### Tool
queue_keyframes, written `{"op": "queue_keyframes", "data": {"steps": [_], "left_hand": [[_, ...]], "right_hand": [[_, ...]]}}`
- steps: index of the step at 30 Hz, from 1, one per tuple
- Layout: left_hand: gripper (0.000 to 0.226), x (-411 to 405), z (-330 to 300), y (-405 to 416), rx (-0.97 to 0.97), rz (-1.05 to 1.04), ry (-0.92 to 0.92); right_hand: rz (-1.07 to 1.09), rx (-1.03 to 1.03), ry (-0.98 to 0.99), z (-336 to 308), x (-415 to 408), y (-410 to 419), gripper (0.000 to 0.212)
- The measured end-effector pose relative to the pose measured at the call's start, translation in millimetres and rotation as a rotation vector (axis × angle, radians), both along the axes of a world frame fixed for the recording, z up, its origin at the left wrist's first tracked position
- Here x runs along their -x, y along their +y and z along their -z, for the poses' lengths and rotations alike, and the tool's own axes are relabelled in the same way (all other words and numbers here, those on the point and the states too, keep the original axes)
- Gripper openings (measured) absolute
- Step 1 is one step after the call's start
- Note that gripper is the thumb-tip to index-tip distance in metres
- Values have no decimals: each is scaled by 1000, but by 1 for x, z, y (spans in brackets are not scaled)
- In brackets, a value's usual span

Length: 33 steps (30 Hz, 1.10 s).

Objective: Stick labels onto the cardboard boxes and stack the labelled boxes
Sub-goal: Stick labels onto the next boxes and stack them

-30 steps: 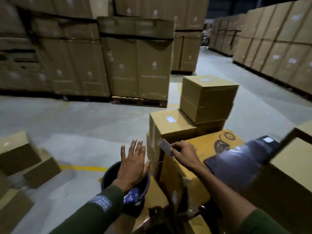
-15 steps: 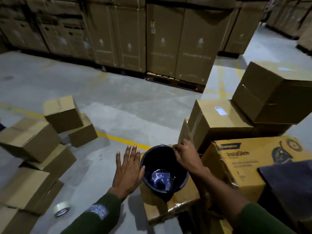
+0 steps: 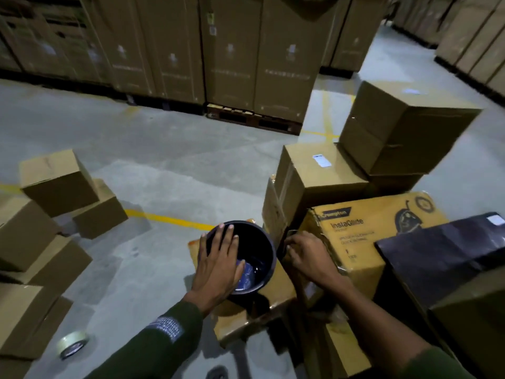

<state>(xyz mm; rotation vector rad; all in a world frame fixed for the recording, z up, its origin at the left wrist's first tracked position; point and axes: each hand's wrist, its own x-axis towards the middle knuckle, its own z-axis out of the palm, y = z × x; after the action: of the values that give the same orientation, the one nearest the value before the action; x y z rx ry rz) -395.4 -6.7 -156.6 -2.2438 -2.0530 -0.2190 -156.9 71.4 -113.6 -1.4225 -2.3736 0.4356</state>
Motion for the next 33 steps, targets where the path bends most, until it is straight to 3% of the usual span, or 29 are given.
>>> {"op": "queue_keyframes", "data": {"steps": [14, 20, 22, 25, 29, 33], "left_hand": [[69, -237, -119, 67, -245, 516, 47], [68, -347, -142, 66, -294, 703, 79], [69, -380, -142, 62, -286, 759, 62], [72, -419, -142, 61, -247, 834, 75], [84, -457, -138, 73, -151, 962, 142], [101, -488, -138, 98, -132, 1085, 263]], "right_hand": [[457, -458, 258, -116, -214, -34, 15], [678, -588, 154, -133, -309, -76, 27], [754, -550, 72, -130, -340, -95, 29], [906, -322, -66, -119, -380, -125, 31], [1056, -56, -295, -110, -412, -160, 57], [1078, 21, -363, -103, -417, -176, 80]]}}
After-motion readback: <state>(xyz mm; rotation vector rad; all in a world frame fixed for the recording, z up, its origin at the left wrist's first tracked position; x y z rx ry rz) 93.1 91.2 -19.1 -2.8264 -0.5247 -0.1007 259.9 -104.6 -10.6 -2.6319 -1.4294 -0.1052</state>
